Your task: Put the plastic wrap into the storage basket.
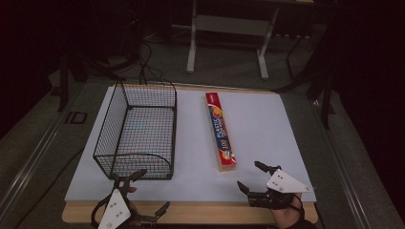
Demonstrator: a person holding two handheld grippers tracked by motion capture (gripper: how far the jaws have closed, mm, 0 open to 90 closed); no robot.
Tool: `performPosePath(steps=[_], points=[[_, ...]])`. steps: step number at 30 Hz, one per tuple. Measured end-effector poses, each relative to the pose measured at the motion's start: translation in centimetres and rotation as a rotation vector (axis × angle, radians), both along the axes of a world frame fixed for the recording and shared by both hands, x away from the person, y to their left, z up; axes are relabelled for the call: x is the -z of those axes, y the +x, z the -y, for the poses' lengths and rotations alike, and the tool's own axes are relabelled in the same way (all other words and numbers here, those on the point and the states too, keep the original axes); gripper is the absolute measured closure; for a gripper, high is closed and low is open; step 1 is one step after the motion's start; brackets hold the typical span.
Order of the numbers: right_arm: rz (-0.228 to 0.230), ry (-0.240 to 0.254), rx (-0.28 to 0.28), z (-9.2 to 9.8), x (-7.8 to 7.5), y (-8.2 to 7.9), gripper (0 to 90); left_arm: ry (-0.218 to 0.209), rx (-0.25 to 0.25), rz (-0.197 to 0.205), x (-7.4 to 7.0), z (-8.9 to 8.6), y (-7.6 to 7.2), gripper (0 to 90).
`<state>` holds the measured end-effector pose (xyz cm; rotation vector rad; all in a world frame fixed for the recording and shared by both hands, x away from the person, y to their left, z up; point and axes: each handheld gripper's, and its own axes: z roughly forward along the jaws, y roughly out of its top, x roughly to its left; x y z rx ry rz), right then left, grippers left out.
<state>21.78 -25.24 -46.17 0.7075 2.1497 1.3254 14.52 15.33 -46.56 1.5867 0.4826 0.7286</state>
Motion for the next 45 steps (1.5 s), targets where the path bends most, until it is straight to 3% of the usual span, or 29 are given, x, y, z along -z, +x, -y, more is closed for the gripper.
performPosePath(steps=[11, 16, 19, 21, 25, 31, 41, 45], points=[[0.007, -0.010, -0.037, -0.1, 0.0, 0.1, 16.5, 0.007, 0.009, 0.013, 0.0, 0.1, -0.1, 0.2], [0.036, -0.049, -0.010, -1.0, -0.3, -0.6, 14.2, 0.004, 0.018, 0.024, -0.1, 0.2, -0.2, 0.2], [0.065, -0.058, -0.024, -1.5, -0.7, -1.0, 14.9, 0.008, 0.025, 0.031, -0.1, 0.3, -0.2, 0.2], [0.052, -0.037, -0.055, -1.8, -1.2, -0.9, 15.0, 0.010, 0.019, 0.032, -0.1, 0.3, -0.1, 0.2], [0.046, -0.051, -0.080, -2.4, -2.1, -0.6, 16.0, 0.000, 0.024, 0.031, -0.2, 0.1, 0.0, 0.2], [0.048, -0.031, -0.044, -2.9, -4.1, 0.4, 20.8, -0.004, 0.020, 0.030, -0.2, 0.0, 0.0, 0.1], [0.064, -0.042, 0.001, -4.0, -6.2, 3.0, 12.8, -0.005, 0.024, 0.029, -0.2, 0.0, 0.0, 0.2], [0.057, -0.052, 0.025, -4.7, -7.0, 4.9, 11.7, 0.002, 0.028, 0.029, -0.2, 0.1, 0.1, 0.2]])
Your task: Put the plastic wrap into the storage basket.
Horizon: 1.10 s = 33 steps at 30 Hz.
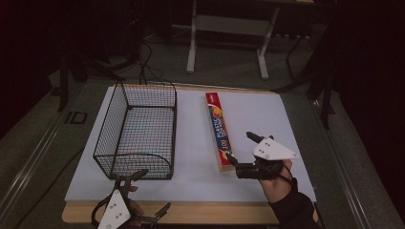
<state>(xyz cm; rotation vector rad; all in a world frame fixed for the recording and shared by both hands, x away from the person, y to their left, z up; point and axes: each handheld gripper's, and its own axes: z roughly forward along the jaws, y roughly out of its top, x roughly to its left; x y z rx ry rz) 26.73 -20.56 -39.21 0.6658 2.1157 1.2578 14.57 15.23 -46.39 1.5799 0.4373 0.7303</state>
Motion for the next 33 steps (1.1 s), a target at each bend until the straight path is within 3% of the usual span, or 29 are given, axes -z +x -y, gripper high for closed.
performPosePath(steps=[7, 10, 14, 20, 25, 33], points=[[-0.006, 0.013, 0.046, -0.9, -1.3, 2.6, 10.8, -0.002, 0.001, -0.004, 0.0, 0.0, 0.1, 0.2], [-0.019, 0.022, 0.091, -1.5, -1.8, 3.8, 10.7, 0.000, 0.003, -0.006, 0.0, 0.0, 0.1, 0.2], [-0.071, 0.056, 0.135, -2.1, -2.0, 5.6, 9.2, -0.001, 0.015, -0.004, 0.0, 0.0, 0.1, 0.2], [-0.146, 0.068, 0.182, -3.1, -1.6, 8.1, 9.1, -0.006, 0.019, 0.003, 0.0, 0.0, 0.0, 0.2], [-0.158, 0.017, 0.210, -4.2, -1.0, 9.9, 9.1, -0.010, 0.027, 0.000, 0.0, -0.1, 0.0, 0.1], [-0.235, -0.017, 0.280, -5.7, 0.8, 12.5, 9.2, -0.010, 0.044, 0.002, 0.0, 0.0, -0.1, 0.2]])
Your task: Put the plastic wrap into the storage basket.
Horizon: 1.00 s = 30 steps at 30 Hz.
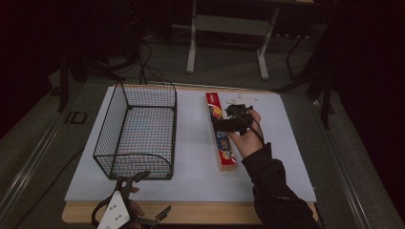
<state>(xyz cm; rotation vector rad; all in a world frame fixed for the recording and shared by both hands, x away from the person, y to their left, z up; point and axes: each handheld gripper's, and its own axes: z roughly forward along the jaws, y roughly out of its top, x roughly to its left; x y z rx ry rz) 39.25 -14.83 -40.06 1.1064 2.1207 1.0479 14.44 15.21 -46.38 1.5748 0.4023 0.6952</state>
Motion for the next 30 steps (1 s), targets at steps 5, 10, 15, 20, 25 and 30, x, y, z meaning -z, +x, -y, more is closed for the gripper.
performPosePath(steps=[5, 10, 15, 20, 25, 30], points=[[-0.056, -0.014, 0.048, -0.8, 1.3, 1.6, 9.6, -0.001, 0.001, -0.002, 0.0, 0.0, 0.0, 0.2], [-0.120, -0.028, 0.083, -1.3, 3.0, 3.2, 9.9, 0.004, 0.000, 0.000, 0.0, 0.0, 0.0, 0.2], [-0.194, -0.039, 0.127, -1.5, 4.6, 4.6, 12.9, 0.007, 0.001, 0.001, 0.0, 0.0, -0.1, 0.1], [-0.252, -0.057, 0.162, -1.4, 6.2, 5.7, 12.8, 0.006, 0.002, -0.002, 0.0, -0.1, 0.0, 0.2], [-0.332, -0.076, 0.199, -1.6, 7.5, 6.6, 13.4, 0.015, -0.002, -0.003, 0.1, 0.0, -0.1, 0.2], [-0.413, -0.100, 0.222, -2.1, 8.4, 7.4, 15.3, 0.016, -0.006, -0.004, 0.1, -0.1, -0.1, 0.2]])
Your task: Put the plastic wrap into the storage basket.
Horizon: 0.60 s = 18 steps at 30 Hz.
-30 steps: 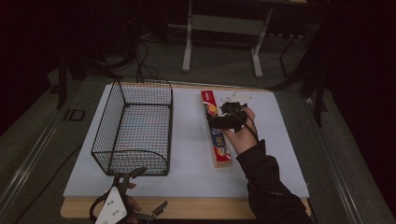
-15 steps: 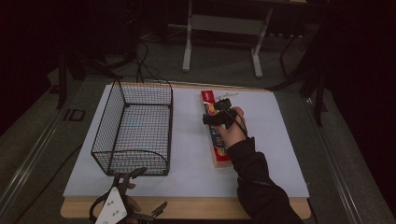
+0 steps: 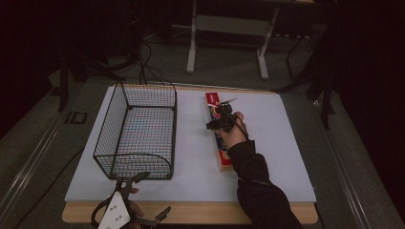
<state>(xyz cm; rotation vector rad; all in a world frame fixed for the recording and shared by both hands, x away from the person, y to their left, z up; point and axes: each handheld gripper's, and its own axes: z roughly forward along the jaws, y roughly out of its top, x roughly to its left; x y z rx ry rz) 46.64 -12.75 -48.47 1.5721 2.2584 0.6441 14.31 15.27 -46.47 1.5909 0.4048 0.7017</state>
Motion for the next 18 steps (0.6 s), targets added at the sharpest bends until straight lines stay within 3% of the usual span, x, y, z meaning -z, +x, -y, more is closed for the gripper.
performPosePath(steps=[8, 12, 14, 18], points=[[-0.081, -0.016, 0.016, -0.4, 0.9, 0.7, 20.3, 0.000, -0.001, -0.001, 0.0, 0.0, 0.0, 0.1], [-0.098, -0.015, 0.022, -0.6, 1.1, 0.9, 22.4, 0.000, -0.001, -0.002, 0.0, 0.0, 0.0, 0.2], [-0.088, -0.038, 0.035, -0.7, 1.1, 0.9, 30.1, 0.002, -0.002, 0.000, 0.0, 0.0, 0.0, 0.2], [-0.099, -0.042, 0.054, -0.7, 1.2, 1.0, 33.6, 0.004, -0.005, 0.001, 0.0, 0.0, 0.0, 0.2]])
